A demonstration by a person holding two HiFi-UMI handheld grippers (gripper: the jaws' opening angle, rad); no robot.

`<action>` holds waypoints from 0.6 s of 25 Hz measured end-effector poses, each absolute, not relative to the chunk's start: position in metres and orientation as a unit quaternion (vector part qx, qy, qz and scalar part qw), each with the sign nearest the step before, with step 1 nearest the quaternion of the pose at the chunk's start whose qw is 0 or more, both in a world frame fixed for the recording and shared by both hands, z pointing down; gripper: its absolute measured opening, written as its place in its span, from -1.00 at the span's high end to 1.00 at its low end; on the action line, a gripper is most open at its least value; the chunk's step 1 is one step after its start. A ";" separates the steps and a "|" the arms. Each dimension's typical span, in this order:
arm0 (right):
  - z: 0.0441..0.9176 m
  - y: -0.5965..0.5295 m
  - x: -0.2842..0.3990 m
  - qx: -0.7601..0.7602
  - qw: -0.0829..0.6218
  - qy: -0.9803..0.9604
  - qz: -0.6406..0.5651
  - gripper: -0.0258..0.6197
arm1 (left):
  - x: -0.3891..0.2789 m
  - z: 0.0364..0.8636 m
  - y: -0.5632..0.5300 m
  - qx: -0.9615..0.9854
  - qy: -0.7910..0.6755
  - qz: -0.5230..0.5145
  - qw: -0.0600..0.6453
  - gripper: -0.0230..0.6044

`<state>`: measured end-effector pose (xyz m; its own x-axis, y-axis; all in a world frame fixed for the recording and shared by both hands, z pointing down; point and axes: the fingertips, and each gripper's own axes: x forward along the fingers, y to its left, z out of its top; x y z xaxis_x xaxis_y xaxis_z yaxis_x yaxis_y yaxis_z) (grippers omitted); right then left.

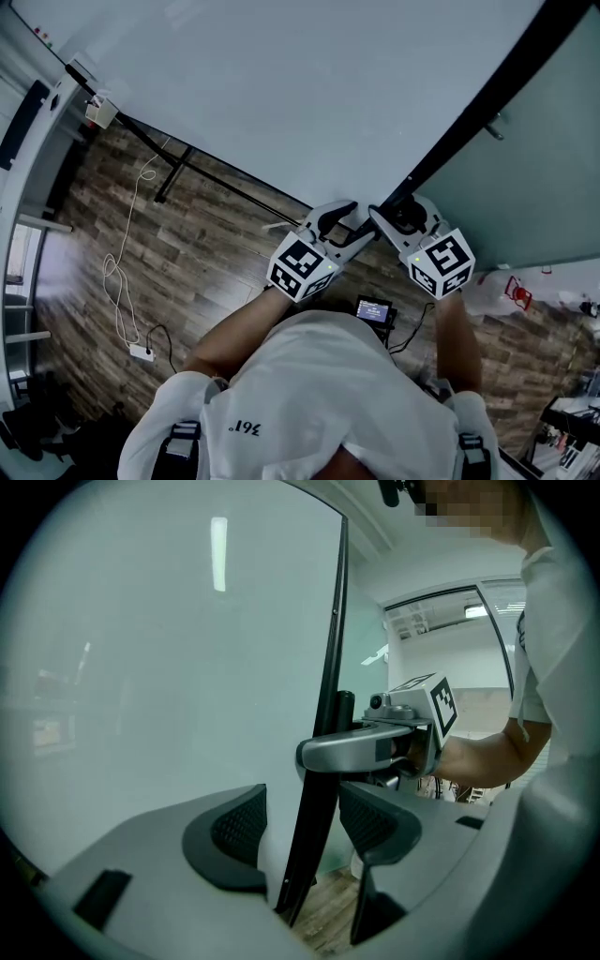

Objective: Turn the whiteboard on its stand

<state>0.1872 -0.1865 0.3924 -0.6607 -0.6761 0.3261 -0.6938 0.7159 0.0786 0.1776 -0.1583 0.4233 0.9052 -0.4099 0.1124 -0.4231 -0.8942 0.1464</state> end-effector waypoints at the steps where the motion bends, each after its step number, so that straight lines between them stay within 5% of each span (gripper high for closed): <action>1: 0.392 -0.183 0.190 0.377 0.169 -0.910 0.027 0.35 | 0.180 0.423 -0.154 0.973 -0.209 0.040 0.084 0.18; 15: 0.391 -0.158 0.208 0.384 0.171 -0.907 0.028 0.35 | 0.201 0.425 -0.125 0.980 -0.173 0.043 0.090 0.18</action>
